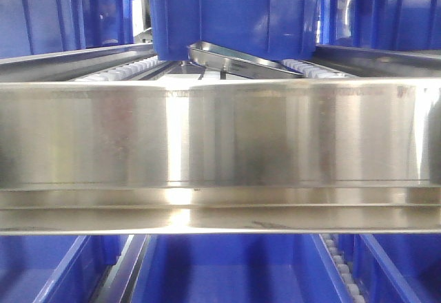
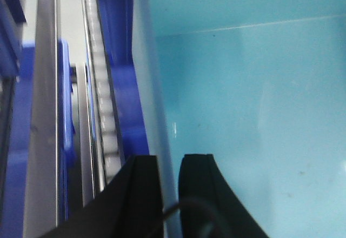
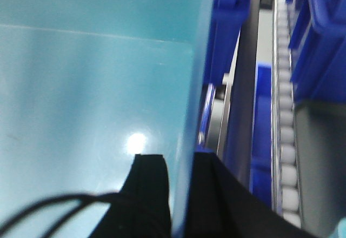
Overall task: Move two blue bins to right shelf middle
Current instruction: 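Pull the held bin back toward the robot, clear of the shelf, then drive the base away from the shelf while holding the bin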
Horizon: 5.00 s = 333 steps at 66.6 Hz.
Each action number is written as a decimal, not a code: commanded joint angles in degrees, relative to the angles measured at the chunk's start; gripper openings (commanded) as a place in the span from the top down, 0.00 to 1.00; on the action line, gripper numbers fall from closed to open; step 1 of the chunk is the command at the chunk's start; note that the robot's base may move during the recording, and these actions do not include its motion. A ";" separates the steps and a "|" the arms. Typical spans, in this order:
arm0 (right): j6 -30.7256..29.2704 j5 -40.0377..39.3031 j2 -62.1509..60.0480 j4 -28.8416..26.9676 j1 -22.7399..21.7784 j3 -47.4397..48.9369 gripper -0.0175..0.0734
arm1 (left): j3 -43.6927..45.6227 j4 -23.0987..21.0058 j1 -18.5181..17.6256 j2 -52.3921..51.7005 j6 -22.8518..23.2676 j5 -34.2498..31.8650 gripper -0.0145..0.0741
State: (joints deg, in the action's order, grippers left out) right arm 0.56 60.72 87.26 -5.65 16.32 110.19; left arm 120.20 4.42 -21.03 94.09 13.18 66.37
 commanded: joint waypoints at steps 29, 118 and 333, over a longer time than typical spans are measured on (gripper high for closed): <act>-1.03 -8.33 -0.53 -0.04 0.18 0.54 0.98 | 0.83 2.21 -0.26 -1.06 -0.71 -8.79 0.96; -1.03 -8.56 -0.53 -0.04 0.18 0.54 0.98 | 0.83 2.21 -0.26 -1.06 -0.71 -8.79 0.96; -1.03 -8.68 -0.53 -0.04 0.18 0.54 0.98 | 0.83 4.39 -0.26 -1.06 -0.71 -8.90 0.96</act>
State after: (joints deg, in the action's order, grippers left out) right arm 0.43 54.37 87.36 -5.45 16.66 110.19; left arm 120.29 9.18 -21.07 93.73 13.18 60.06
